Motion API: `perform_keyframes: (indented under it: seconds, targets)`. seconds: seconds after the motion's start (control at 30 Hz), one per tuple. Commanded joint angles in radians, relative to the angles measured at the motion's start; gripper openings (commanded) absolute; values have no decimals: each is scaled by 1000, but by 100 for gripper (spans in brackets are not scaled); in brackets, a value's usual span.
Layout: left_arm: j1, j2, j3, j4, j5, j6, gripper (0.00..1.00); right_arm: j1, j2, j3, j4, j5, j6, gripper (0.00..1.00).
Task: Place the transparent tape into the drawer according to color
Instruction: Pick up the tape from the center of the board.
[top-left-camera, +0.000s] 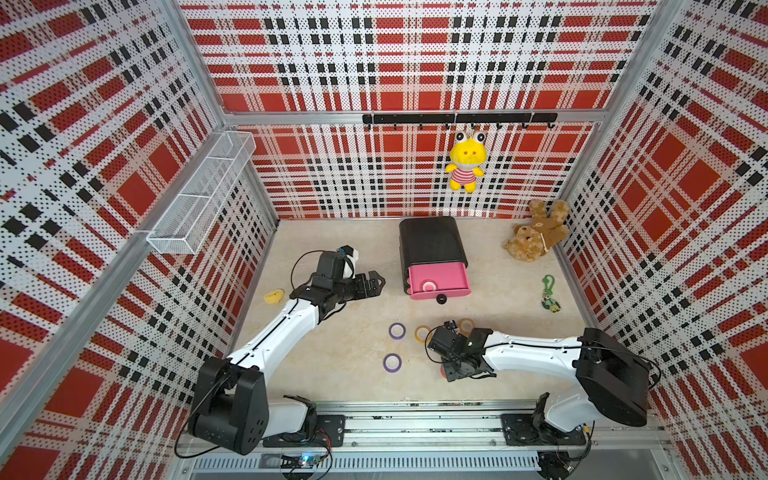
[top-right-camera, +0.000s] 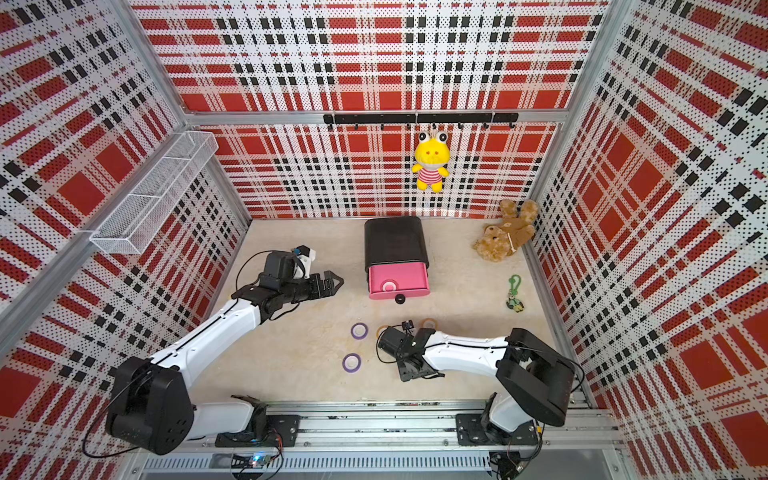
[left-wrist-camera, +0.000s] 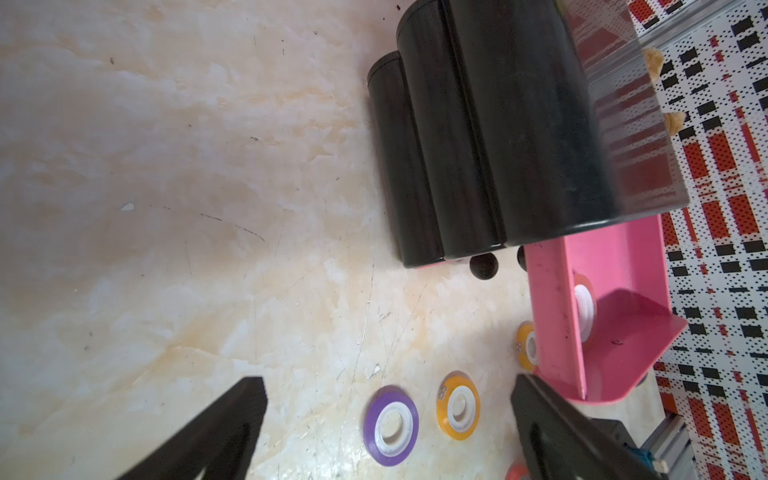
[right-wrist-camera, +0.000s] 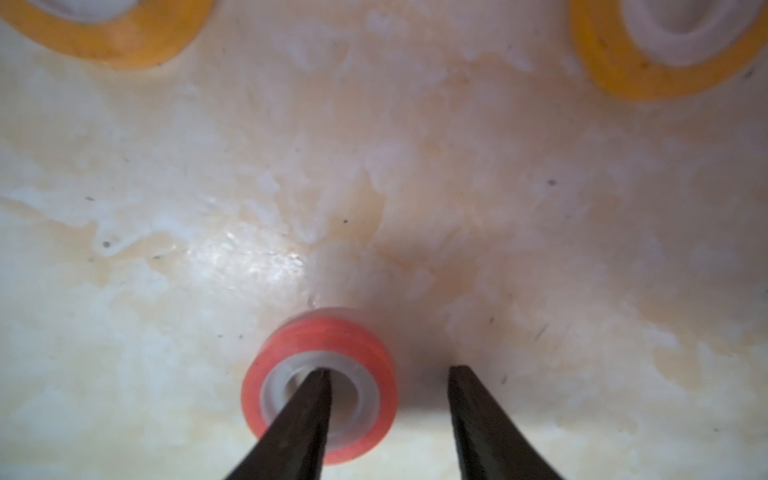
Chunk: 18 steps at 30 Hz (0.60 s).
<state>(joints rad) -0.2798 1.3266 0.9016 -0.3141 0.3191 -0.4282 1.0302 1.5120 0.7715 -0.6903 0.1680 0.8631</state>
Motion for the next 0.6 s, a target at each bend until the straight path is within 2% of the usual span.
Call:
perform_keyframes:
  seconds: [0.0, 0.1, 0.47, 0.57]
  targets:
    - [13, -10, -14, 18, 11, 19, 100, -13, 45, -23, 24, -70, -12, 46]
    - [22, -16, -17, 20, 16, 24, 99, -27, 51, -34, 44, -90, -13, 38]
    - [24, -1, -13, 17, 31, 33, 99, -45, 108, -57, 45, -102, -45, 19]
    - [24, 1, -15, 18, 34, 35, 99, -45, 137, -47, 33, -101, -68, 9]
